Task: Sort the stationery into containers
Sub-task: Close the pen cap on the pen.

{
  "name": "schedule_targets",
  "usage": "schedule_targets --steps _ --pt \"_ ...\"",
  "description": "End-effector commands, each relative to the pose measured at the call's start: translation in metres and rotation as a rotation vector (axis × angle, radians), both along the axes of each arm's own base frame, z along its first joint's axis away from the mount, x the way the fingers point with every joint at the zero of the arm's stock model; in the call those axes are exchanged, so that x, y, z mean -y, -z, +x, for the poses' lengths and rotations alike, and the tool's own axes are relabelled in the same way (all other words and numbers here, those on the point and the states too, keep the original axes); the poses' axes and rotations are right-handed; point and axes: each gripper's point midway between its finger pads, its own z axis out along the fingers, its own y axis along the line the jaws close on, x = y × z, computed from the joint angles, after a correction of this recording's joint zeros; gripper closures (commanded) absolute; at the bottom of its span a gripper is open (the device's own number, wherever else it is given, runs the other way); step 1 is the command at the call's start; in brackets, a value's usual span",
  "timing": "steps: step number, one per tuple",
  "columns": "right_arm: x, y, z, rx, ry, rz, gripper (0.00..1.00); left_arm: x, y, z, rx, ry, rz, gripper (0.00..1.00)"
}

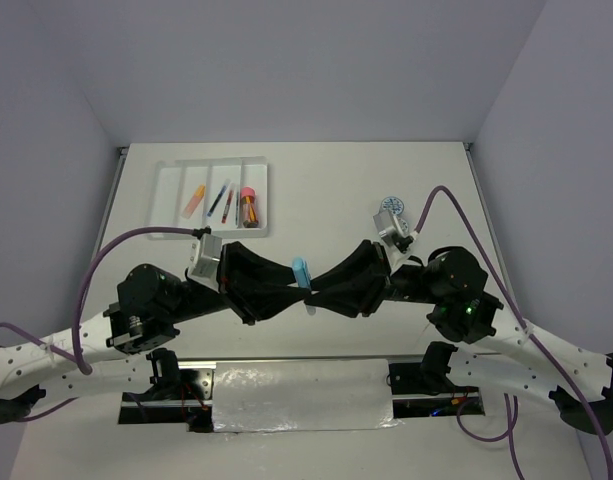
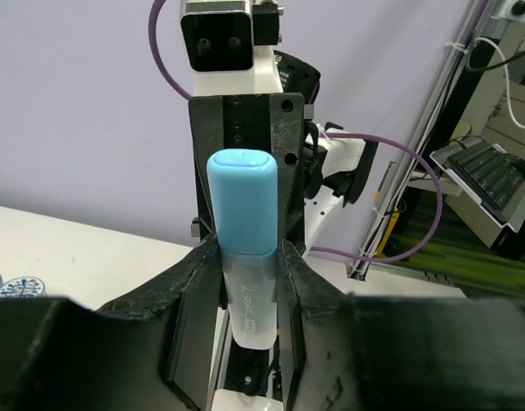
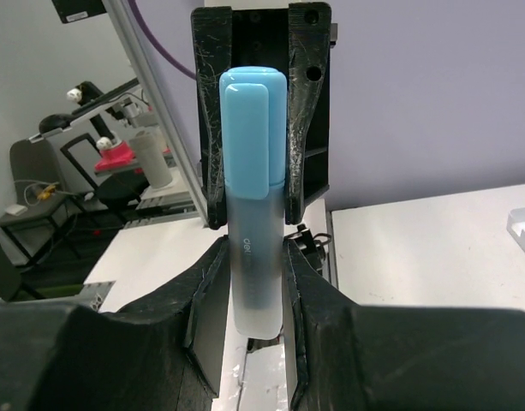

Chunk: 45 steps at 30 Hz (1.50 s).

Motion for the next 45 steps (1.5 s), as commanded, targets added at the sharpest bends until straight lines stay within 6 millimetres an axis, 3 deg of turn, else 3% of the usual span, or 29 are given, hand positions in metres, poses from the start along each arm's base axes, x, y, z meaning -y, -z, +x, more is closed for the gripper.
schedule_targets --steps 1,4,6,7,8,11,16,24,28,32,35,36,37,38,39,41,45 --pt "0.004 -0.021 -0.008 0.043 -0.019 0.064 1.0 -0.006 -0.022 -0.007 0.05 0.019 -0.067 0.84" --pt "0.003 -0.024 -0.006 0.035 -0.011 0.063 1.0 -0.004 -0.021 -0.013 0.068 0.052 -0.066 0.99" --pt "0.001 -0.021 -0.006 0.035 -0.017 0.05 0.97 0.001 -0.017 -0.013 0.063 0.062 -0.048 1.0" --pt "0.002 -0.02 -0.005 0.034 -0.014 0.048 0.93 0.003 -0.015 -0.011 0.058 0.058 -0.04 1.0" --pt "0.001 -0.018 -0.006 0.031 -0.017 0.043 0.75 0.003 -0.016 -0.01 0.055 0.053 -0.039 1.0" --pt "-0.001 -0.01 -0.005 0.026 -0.016 0.021 0.49 0.002 -0.019 -0.004 0.044 0.023 -0.044 1.0" --pt "-0.012 0.002 0.003 0.014 0.037 -0.042 0.41 0.003 -0.021 0.003 0.027 -0.014 -0.025 1.0" --pt "-0.016 0.006 0.011 0.021 0.093 -0.075 0.52 -0.002 -0.022 0.007 0.011 -0.041 -0.04 1.0" --pt "-0.014 0.007 0.014 0.022 0.12 -0.066 0.79 -0.004 -0.025 0.008 0.008 -0.052 -0.041 1.0" --pt "-0.012 0.003 0.014 0.032 0.124 -0.054 0.97 0.0 -0.02 0.009 0.002 -0.049 -0.019 1.0" --pt "-0.011 0.002 0.013 0.037 0.12 -0.052 1.0 0.003 -0.016 0.009 0.001 -0.041 -0.003 0.73" --pt "-0.012 0.004 0.012 0.039 0.115 -0.057 1.0 0.003 -0.016 0.009 0.001 -0.041 0.003 0.52" --pt "-0.012 0.005 0.011 0.039 0.112 -0.057 1.0 0.003 -0.016 0.009 0.0 -0.044 0.004 0.42" --pt "-0.012 0.005 0.011 0.039 0.11 -0.056 1.0 0.002 -0.016 0.01 -0.001 -0.05 0.007 0.23" --pt "-0.012 0.008 0.01 0.039 0.105 -0.06 1.0 0.0 -0.02 0.011 0.003 -0.061 0.001 0.14" --pt "-0.011 0.008 0.009 0.039 0.103 -0.053 1.0 -0.003 -0.022 0.011 0.012 -0.068 0.004 0.07" --pt "-0.012 0.011 -0.002 0.063 0.039 -0.058 1.0 -0.02 -0.041 0.005 0.058 -0.08 -0.049 0.07"
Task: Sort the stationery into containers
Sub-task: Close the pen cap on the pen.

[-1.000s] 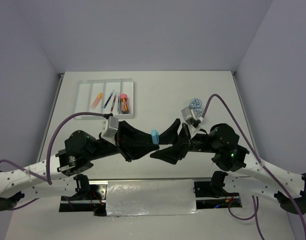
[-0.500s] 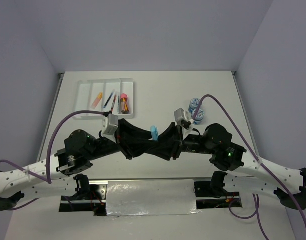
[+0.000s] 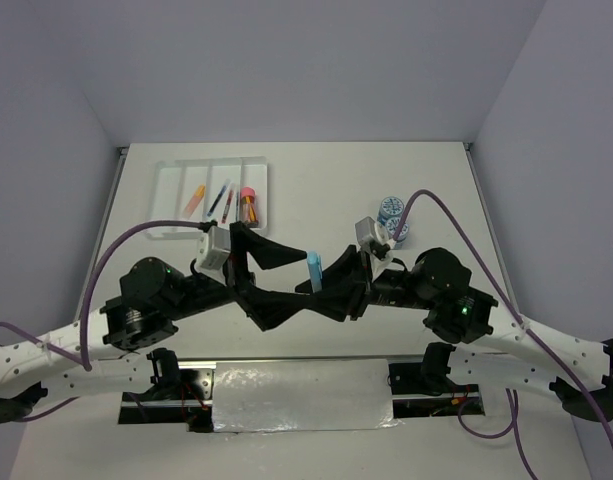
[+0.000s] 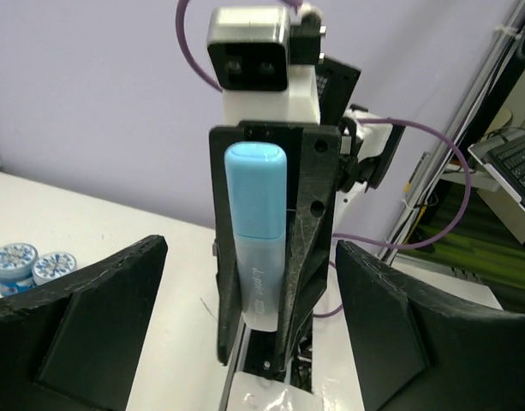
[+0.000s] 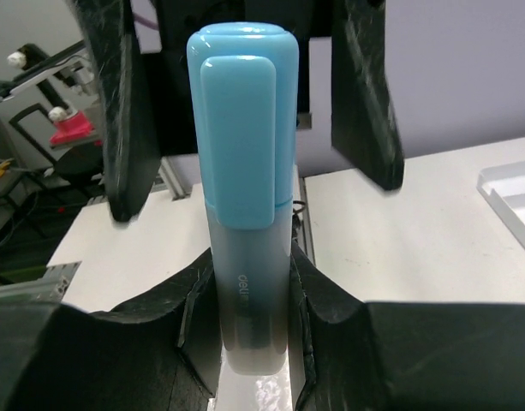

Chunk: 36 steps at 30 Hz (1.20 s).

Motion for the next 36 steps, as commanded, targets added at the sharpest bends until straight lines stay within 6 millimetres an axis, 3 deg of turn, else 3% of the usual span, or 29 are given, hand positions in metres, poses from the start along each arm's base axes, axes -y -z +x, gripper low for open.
schedule_targets --steps 1,6,11,24,27,30,33,35,36 --pt "0.002 -0.015 -0.015 0.058 -0.073 0.052 1.0 -0.029 -0.051 -0.006 0.091 -0.039 -0.13 0.07" --pt "-0.006 -0.011 -0.02 0.055 -0.13 0.018 1.0 -0.039 -0.073 -0.007 0.115 -0.055 -0.141 0.08" --pt "-0.009 -0.013 -0.018 0.058 -0.122 0.021 1.0 -0.036 -0.081 -0.004 0.106 -0.062 -0.133 0.1" --pt "-0.012 -0.019 -0.013 0.077 -0.105 0.011 1.0 -0.007 -0.052 0.006 0.027 -0.047 -0.038 0.25" --pt "-0.011 -0.021 -0.012 0.081 -0.099 0.013 1.0 -0.004 -0.048 0.007 0.021 -0.046 -0.029 0.38" --pt "-0.011 -0.024 -0.012 0.085 -0.092 0.02 1.0 -0.003 -0.046 0.005 0.013 -0.035 -0.029 0.66" --pt "-0.01 -0.029 -0.011 0.092 -0.089 0.032 1.0 -0.001 -0.041 0.004 0.005 -0.026 -0.02 0.83" --pt "-0.009 -0.04 -0.01 0.113 -0.074 0.052 1.0 0.003 -0.032 0.006 -0.016 -0.027 0.002 1.0" --pt "-0.008 -0.046 -0.01 0.124 -0.071 0.06 1.0 0.004 -0.027 0.007 -0.025 -0.027 0.013 1.0"
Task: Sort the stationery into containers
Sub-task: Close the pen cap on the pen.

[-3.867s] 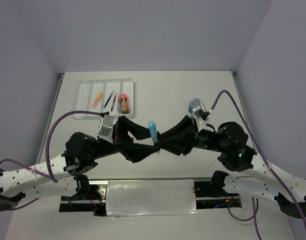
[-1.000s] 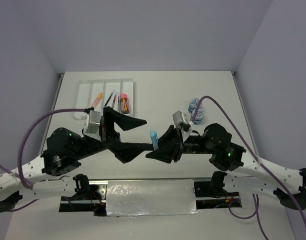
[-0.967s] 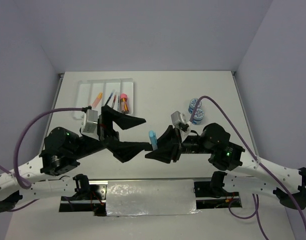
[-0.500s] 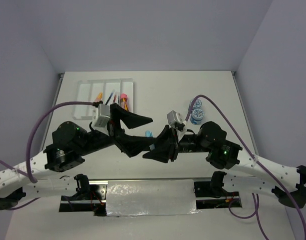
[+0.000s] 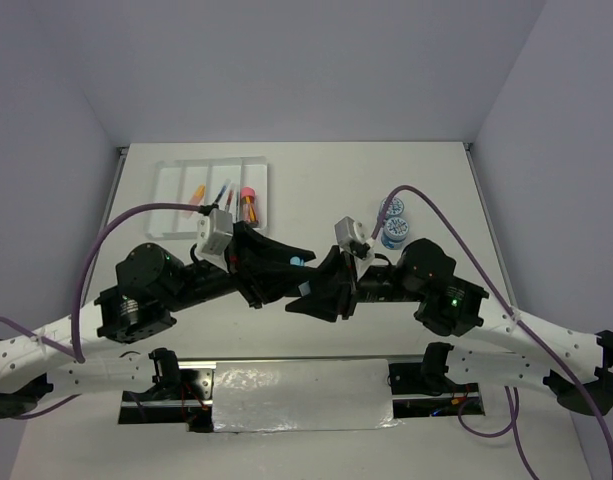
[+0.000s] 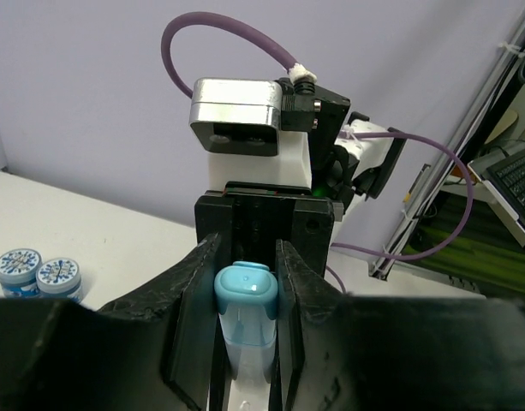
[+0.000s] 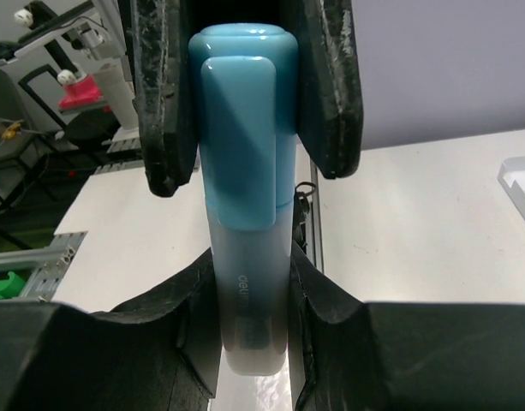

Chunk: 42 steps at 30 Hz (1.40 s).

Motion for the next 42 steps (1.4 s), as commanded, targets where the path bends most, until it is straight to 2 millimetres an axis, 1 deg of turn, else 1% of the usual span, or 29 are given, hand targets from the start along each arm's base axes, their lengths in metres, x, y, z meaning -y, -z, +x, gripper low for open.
schedule_targets --steps 1,2,3,4,5,6,8,9,10,11,12,15,21,24,25,26,28,29,30,31,32,33,34,35,37,38,40,41,42 --pt "0.01 -0.067 -0.004 0.112 0.01 0.15 1.0 0.004 0.015 0.002 -0.037 0.001 0.009 1.0" --pt "0.008 -0.072 -0.001 0.139 0.02 0.154 1.0 0.005 0.018 0.002 -0.043 0.004 -0.002 1.0" --pt "0.012 -0.092 -0.001 0.164 0.03 0.182 1.0 0.006 0.024 0.002 -0.066 0.011 -0.005 1.0" --pt "0.012 -0.102 -0.001 0.185 0.03 0.192 1.0 0.01 0.04 0.001 -0.082 0.023 0.018 1.0" --pt "0.006 -0.106 0.001 0.212 0.027 0.182 1.0 0.012 0.043 0.0 -0.089 0.029 0.012 1.0" --pt "0.011 -0.131 -0.002 0.24 0.025 0.21 1.0 0.015 0.052 0.0 -0.114 0.038 0.021 1.0" --pt "0.004 -0.146 0.002 0.279 0.028 0.205 1.0 0.023 0.075 -0.002 -0.146 0.062 0.066 1.0" --pt "0.01 -0.165 0.0 0.298 0.036 0.218 1.0 0.029 0.092 -0.003 -0.174 0.076 0.088 1.0" --pt "0.005 -0.169 0.003 0.308 0.034 0.209 1.0 0.032 0.101 -0.009 -0.181 0.115 0.098 1.0" --pt "0.011 -0.186 -0.001 0.329 0.029 0.229 1.0 0.034 0.098 -0.015 -0.187 0.149 0.057 1.0" --pt "0.011 -0.192 0.0 0.358 0.033 0.233 1.0 0.038 0.125 -0.018 -0.22 0.164 0.094 1.0" --pt "0.008 -0.209 0.003 0.375 0.04 0.225 1.0 0.047 0.163 -0.034 -0.266 0.215 0.126 1.0" --pt "-0.003 -0.211 0.012 0.352 0.024 0.204 1.0 0.055 0.219 -0.054 -0.355 0.252 0.201 1.0" --pt "-0.02 -0.194 0.022 0.33 0.023 0.155 1.0 0.059 0.211 -0.055 -0.344 0.252 0.178 1.0" --pt "-0.024 -0.18 0.024 0.319 0.021 0.131 1.0 0.057 0.216 -0.052 -0.356 0.226 0.212 1.0" --pt "-0.024 -0.175 0.024 0.323 0.015 0.132 1.0 0.054 0.202 -0.048 -0.332 0.205 0.192 1.0" --pt "-0.015 -0.168 0.02 0.321 0.022 0.138 1.0 0.045 0.193 -0.026 -0.343 0.064 0.2 1.0" --pt "-0.022 -0.141 0.022 0.301 0.01 0.105 1.0 0.036 0.182 -0.018 -0.335 0.008 0.23 1.0" --pt "-0.012 -0.14 0.02 0.304 0.028 0.117 1.0 0.026 0.177 0.001 -0.346 -0.113 0.23 1.0" --pt "-0.018 -0.111 0.023 0.28 0.024 0.077 1.0 0.015 0.162 0.008 -0.335 -0.166 0.242 1.0" --pt "-0.018 -0.099 0.025 0.271 0.03 0.062 0.97 0.009 0.153 0.015 -0.332 -0.208 0.235 1.0" --pt "-0.013 -0.095 0.023 0.27 0.035 0.065 0.89 0.0 0.144 0.027 -0.334 -0.286 0.218 1.0" --pt "-0.017 -0.07 0.024 0.221 0.027 0.027 0.75 -0.004 0.136 0.029 -0.319 -0.305 0.213 1.0" --pt "-0.012 -0.072 0.022 0.225 0.031 0.05 0.51 -0.009 0.121 0.031 -0.311 -0.317 0.197 1.0" --pt "-0.012 -0.053 0.023 0.196 0.04 0.02 0.41 -0.016 0.113 0.037 -0.3 -0.363 0.203 1.0" --pt "-0.011 -0.057 0.024 0.202 0.054 0.042 0.28 -0.02 0.104 0.039 -0.299 -0.379 0.207 1.0" --pt "-0.006 -0.048 0.031 0.197 0.095 0.024 0.17 -0.029 0.097 0.047 -0.296 -0.439 0.209 1.0" --pt "-0.003 -0.045 0.039 0.192 0.148 0.018 0.14 -0.035 0.084 0.051 -0.299 -0.47 0.185 1.0" --pt "-0.001 -0.036 0.046 0.179 0.179 -0.01 0.13 -0.044 0.089 0.056 -0.307 -0.52 0.224 1.0"
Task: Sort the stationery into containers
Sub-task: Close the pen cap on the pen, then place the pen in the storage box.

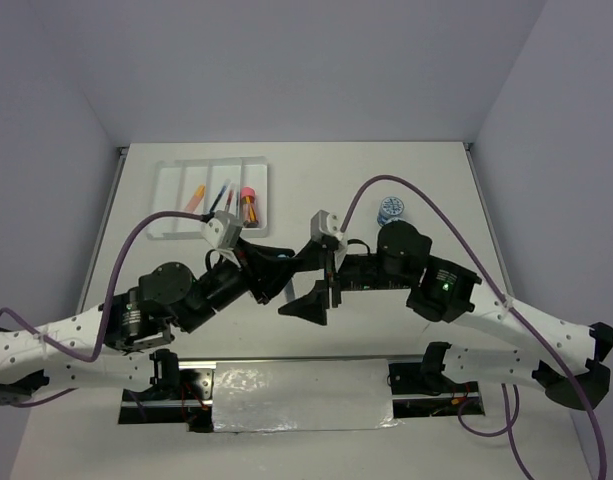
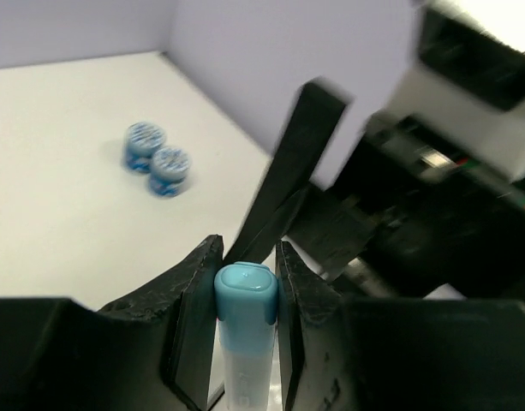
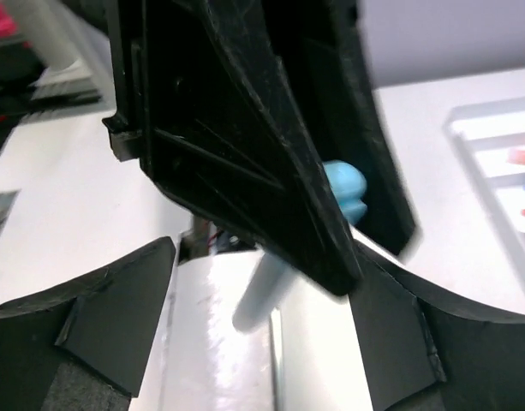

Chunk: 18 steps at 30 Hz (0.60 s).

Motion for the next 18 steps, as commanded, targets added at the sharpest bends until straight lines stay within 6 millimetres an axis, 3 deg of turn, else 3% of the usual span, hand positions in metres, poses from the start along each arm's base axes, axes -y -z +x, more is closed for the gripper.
schedule_targets --steps 1,2,3,4,5,6,7,8,10,11,12,13,14,15,16,17,18 --pt "0.014 -0.045 0.026 0.124 0.15 0.183 0.13 -0.031 0.018 0.016 -0.046 -0.155 0.173 1.0" --pt "0.019 -0.034 0.037 0.11 0.212 0.154 0.11 -0.05 0.004 0.029 -0.051 -0.271 0.157 1.0" --pt "0.028 -0.031 0.041 0.104 0.257 0.149 0.1 -0.064 0.011 0.036 -0.064 -0.334 0.214 1.0" --pt "0.034 -0.01 0.051 0.077 0.319 0.093 0.1 -0.076 -0.003 0.041 -0.059 -0.38 0.21 1.0" --pt "0.048 -0.001 0.071 0.07 0.459 0.07 0.09 -0.088 -0.003 0.051 -0.06 -0.461 0.242 1.0" --pt "0.061 0.0 0.076 0.055 0.525 0.071 0.09 -0.107 0.004 0.064 -0.067 -0.545 0.308 1.0" --pt "0.072 0.018 0.083 0.032 0.595 0.023 0.09 -0.115 0.001 0.076 -0.064 -0.604 0.349 1.0" --pt "0.089 0.016 0.09 0.003 0.689 0.042 0.08 -0.144 0.006 0.102 -0.093 -0.738 0.392 1.0" --pt "0.1 0.025 0.09 -0.031 0.731 0.032 0.08 -0.169 0.021 0.137 -0.158 -0.798 0.461 1.0" --pt "0.107 0.019 0.086 -0.048 0.739 0.067 0.08 -0.194 0.045 0.175 -0.261 -0.821 0.48 1.0" --pt "0.108 0.021 0.084 -0.056 0.737 0.072 0.08 -0.208 0.058 0.194 -0.314 -0.828 0.486 1.0" --pt "0.111 0.02 0.082 -0.062 0.737 0.081 0.08 -0.219 0.084 0.225 -0.401 -0.826 0.521 1.0" --pt "0.113 0.017 0.08 -0.078 0.737 0.098 0.08 -0.256 0.092 0.244 -0.466 -0.894 0.512 1.0" --pt "0.112 0.017 0.076 -0.088 0.719 0.104 0.08 -0.261 0.089 0.26 -0.466 -0.881 0.527 1.0" --pt "0.111 0.018 0.073 -0.096 0.703 0.103 0.08 -0.267 0.111 0.286 -0.503 -0.878 0.561 1.0" --pt "0.11 0.02 0.07 -0.101 0.685 0.1 0.08 -0.283 0.114 0.301 -0.501 -0.901 0.55 1.0" --pt "0.106 0.026 0.066 -0.105 0.655 0.091 0.08 -0.273 0.118 0.316 -0.475 -0.818 0.542 1.0"
